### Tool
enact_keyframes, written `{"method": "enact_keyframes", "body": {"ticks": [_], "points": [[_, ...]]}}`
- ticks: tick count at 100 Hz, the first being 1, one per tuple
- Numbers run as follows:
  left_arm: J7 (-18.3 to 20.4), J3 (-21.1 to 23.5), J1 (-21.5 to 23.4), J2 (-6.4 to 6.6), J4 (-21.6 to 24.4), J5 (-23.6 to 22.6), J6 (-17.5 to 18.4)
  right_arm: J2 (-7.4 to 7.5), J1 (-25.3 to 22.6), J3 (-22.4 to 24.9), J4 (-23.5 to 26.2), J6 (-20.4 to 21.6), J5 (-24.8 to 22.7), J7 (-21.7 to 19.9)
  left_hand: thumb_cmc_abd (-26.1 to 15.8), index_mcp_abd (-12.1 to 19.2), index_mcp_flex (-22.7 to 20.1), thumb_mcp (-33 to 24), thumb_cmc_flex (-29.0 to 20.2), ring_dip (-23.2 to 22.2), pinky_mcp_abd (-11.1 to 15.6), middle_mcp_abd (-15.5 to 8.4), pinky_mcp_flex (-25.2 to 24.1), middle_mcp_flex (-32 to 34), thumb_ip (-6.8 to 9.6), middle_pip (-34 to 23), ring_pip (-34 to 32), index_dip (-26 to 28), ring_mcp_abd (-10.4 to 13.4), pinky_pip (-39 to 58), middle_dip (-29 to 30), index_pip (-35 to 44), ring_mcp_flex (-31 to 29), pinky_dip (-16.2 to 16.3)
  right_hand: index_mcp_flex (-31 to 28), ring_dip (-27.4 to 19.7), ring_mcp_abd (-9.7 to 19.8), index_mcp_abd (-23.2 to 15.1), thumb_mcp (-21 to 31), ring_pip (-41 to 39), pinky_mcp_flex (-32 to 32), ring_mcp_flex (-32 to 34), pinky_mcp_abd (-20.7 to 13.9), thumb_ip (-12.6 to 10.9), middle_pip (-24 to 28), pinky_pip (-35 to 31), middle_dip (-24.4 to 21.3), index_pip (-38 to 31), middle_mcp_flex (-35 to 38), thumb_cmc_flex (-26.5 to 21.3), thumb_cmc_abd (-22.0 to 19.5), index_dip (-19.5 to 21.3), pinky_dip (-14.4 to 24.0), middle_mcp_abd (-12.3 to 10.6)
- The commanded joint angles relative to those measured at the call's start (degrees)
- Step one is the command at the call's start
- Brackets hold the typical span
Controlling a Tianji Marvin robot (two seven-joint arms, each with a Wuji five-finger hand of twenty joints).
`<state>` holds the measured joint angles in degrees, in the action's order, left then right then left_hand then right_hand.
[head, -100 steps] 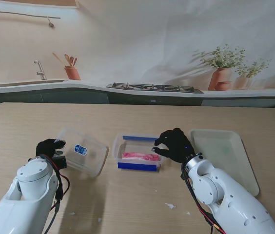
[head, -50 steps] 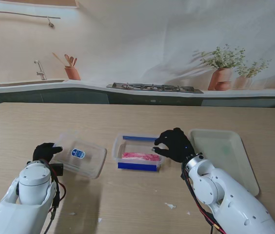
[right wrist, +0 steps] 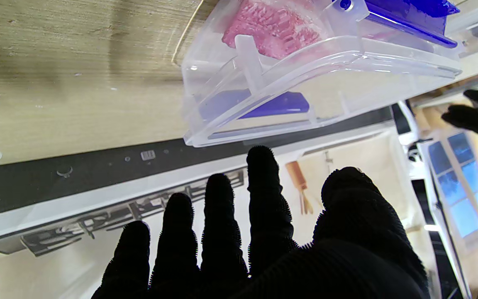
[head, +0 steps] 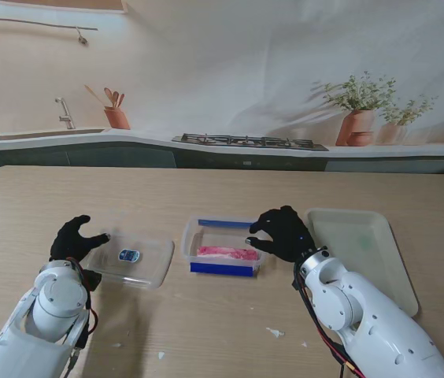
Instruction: Separate the bacon slices onto the tray
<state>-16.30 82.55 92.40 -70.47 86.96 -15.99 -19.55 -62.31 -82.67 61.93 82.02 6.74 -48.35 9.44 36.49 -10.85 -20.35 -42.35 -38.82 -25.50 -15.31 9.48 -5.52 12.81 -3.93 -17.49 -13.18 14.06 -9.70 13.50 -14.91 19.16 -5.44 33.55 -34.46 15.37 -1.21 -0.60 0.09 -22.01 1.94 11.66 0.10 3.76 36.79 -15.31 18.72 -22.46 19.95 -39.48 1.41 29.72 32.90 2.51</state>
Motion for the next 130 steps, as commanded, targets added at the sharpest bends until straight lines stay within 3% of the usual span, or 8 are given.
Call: {"method": "enact_keyframes", "body": {"ticks": [1,29,40,52,67,92,102,130], "points": [[1.56,-0.54,-0.36,1.39,0.48,-2.39,3.36,-0.36,-0.46,0.08,0.42,0.14,-0.07,-0.61,-1.79,2.02,-0.33,0.76,2.38,-0.34,0.36,-1.95,-0.13,-0.9,0.26,-0.1,0.88,-0.03,1.46,-3.37,0.2,0.76,1.17,2.27,0.91,0.14,-0.28,-2.19,-0.83,-0.1,0.75,-1.78,0.4,-1.6,-0.81,-0.52,-0.3,0.46,-1.82,0.93,-1.54,0.01,0.84,0.79],[8.62,-2.71,-3.19,5.13,1.86,-14.78,18.45,-0.19,-1.53,1.04,1.71,0.47,-1.09,-0.56,-4.47,2.43,-0.22,1.66,3.56,-0.42,-1.15,-2.1,2.61,-0.86,0.46,-1.75,-0.52,0.26,1.54,-2.7,-0.72,1.19,0.58,3.67,1.71,0.16,-0.26,-1.97,-0.62,-0.13,0.67,-1.79,0.3,-1.73,-0.72,-0.51,-0.25,0.58,-2.21,0.25,-0.97,0.05,0.82,0.65],[12.66,-4.69,-4.75,6.28,2.28,-16.62,22.99,-0.14,-2.18,1.61,2.28,0.44,-1.57,-0.37,-5.03,1.87,1.74,3.03,4.96,-0.37,-1.66,-2.51,6.15,-1.15,0.13,-1.5,-1.52,-0.1,1.35,-1.58,-0.63,0.25,0.37,4.24,2.32,0.2,-0.29,-1.46,-0.44,-0.21,0.54,-1.78,0.19,-1.83,-0.59,-0.53,-0.2,0.75,-2.34,-0.33,-0.65,0.04,0.8,0.59],[16.72,-8.23,-7.24,7.4,1.14,-18.81,26.33,-0.07,-2.9,2.18,2.85,0.42,-2.12,-0.2,-5.72,0.67,4.58,7.81,6.7,2.35,-1.13,-3.32,6.54,-1.38,-0.55,2.54,0.36,-1.79,2.45,-2.5,1.64,-2.69,0.8,4.26,2.72,0.24,-0.02,-1.19,-0.42,-0.28,0.42,-1.74,0.04,-1.88,-0.45,-0.49,-0.15,0.79,-2.45,-0.52,-0.71,0.08,0.72,0.5],[20.54,-12.91,-10.81,8.24,-2.19,-19.05,29.32,-0.06,-3.86,3.08,3.39,0.4,-2.62,0.33,-4.74,0.53,8.36,12.3,8.55,4.44,0.17,-4.13,5.41,-2.93,-1.41,9.04,5.86,-4.06,4.42,-3.97,5.36,-6.59,2.26,2.74,3.26,0.25,-0.05,-0.69,-0.46,-0.31,0.35,-1.67,0.04,-1.88,-0.35,-0.45,-0.13,0.89,-2.49,-0.58,-0.74,0.1,0.66,0.47],[20.68,-19.66,-16.07,8.38,-8.16,-19.43,33.51,-0.05,-4.67,3.79,3.66,-0.01,-3.16,0.92,-3.6,1.0,9.71,14.14,11.0,4.18,-0.06,-5.07,3.79,-5.4,-2.29,14.01,9.28,-6.33,5.29,-4.75,4.98,-10.32,3.43,1.44,3.51,0.25,0.11,-0.48,-0.51,-0.29,0.33,-1.67,0.01,-1.87,-0.29,-0.41,-0.13,0.88,-2.52,-0.54,-0.88,0.15,0.59,0.49],[21.16,-21.91,-18.02,8.88,-10.19,-22.26,35.08,-0.04,-4.88,3.88,3.82,-0.19,-3.34,0.97,-3.91,1.24,10.02,14.47,11.61,4.03,0.13,-5.43,3.8,-5.65,-2.33,14.42,9.68,-6.49,5.66,-4.6,4.0,-10.6,3.47,1.33,3.51,0.23,0.2,-0.55,-0.53,-0.25,0.31,-1.69,0.05,-1.86,-0.3,-0.41,-0.14,0.85,-2.55,-0.5,-0.87,0.16,0.58,0.47],[20.61,-25.77,-20.23,8.58,-14.33,-21.57,33.8,0.01,-5.29,3.98,4.16,-0.49,-3.65,0.91,-3.83,0.85,10.06,14.39,10.82,3.47,0.31,-5.5,2.63,-5.56,-1.93,14.69,10.15,-6.08,5.81,-1.95,0.88,-9.63,3.41,1.0,3.59,0.21,0.3,-0.52,-0.5,-0.2,0.36,-1.68,0.06,-1.87,-0.28,-0.4,-0.15,0.88,-2.51,-0.49,-0.9,0.16,0.55,0.47]]}}
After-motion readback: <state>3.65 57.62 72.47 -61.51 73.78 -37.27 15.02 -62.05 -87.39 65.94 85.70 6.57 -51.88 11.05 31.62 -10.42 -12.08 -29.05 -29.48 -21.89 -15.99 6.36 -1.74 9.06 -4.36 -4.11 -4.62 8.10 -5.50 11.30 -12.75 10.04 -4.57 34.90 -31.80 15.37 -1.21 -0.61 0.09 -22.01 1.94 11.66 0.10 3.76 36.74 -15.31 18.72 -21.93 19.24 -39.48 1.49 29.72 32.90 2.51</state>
